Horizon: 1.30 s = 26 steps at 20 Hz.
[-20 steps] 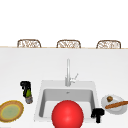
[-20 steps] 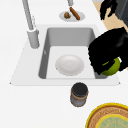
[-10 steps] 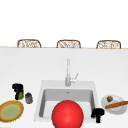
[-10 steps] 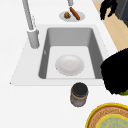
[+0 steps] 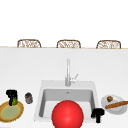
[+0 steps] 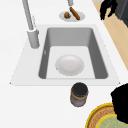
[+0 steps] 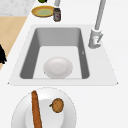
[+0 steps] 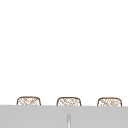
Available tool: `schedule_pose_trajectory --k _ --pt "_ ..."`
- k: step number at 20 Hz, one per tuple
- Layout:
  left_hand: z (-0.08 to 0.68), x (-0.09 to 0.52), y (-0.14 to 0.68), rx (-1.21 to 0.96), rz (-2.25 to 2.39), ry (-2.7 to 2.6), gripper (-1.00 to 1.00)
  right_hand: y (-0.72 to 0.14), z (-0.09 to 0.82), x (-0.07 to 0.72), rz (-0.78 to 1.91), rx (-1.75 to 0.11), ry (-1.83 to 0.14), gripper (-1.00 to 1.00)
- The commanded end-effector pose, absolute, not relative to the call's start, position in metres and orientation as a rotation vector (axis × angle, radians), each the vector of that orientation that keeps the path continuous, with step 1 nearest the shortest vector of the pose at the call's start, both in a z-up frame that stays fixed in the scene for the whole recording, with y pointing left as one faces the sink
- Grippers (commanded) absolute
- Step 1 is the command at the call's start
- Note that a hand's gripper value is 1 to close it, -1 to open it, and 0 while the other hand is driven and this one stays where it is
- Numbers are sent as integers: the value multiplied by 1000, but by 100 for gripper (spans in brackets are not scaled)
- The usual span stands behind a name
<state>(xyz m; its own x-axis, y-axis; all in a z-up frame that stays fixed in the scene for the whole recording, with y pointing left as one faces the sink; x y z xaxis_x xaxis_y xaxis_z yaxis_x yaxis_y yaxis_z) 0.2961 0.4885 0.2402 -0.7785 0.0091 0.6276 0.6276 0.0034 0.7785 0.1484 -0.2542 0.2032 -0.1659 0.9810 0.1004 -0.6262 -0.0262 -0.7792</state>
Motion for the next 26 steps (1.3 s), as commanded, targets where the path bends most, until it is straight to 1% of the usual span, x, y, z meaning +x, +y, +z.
schedule_pose_trajectory --k 1,9,13,16,21,22,24,25,26 --pt "215 283 506 -630 -1811 -1838 100 -254 203 148 1562 -570 -838 0" --pt "159 290 541 -586 -1781 -1839 100 -254 203 148 1562 -570 -838 0" --pt "136 285 543 -527 -1749 -1832 100 -254 203 148 1562 -570 -838 0" --pt "119 287 545 -525 -1740 -1838 100 -254 203 148 1562 -570 -838 0" --pt "119 287 546 -526 -1732 -1846 100 -254 203 148 1562 -570 -838 0" --pt "124 288 546 -533 -1733 -1849 100 -254 203 148 1562 -570 -838 0" --pt "131 288 550 -660 -1802 -1859 100 -254 203 148 1562 -570 -838 0" --pt "132 288 547 -657 -1812 -1843 -100 -254 203 148 1562 -570 -838 0" --pt "141 284 546 -660 -1753 -1845 -100 -254 203 148 1562 -570 -838 0"
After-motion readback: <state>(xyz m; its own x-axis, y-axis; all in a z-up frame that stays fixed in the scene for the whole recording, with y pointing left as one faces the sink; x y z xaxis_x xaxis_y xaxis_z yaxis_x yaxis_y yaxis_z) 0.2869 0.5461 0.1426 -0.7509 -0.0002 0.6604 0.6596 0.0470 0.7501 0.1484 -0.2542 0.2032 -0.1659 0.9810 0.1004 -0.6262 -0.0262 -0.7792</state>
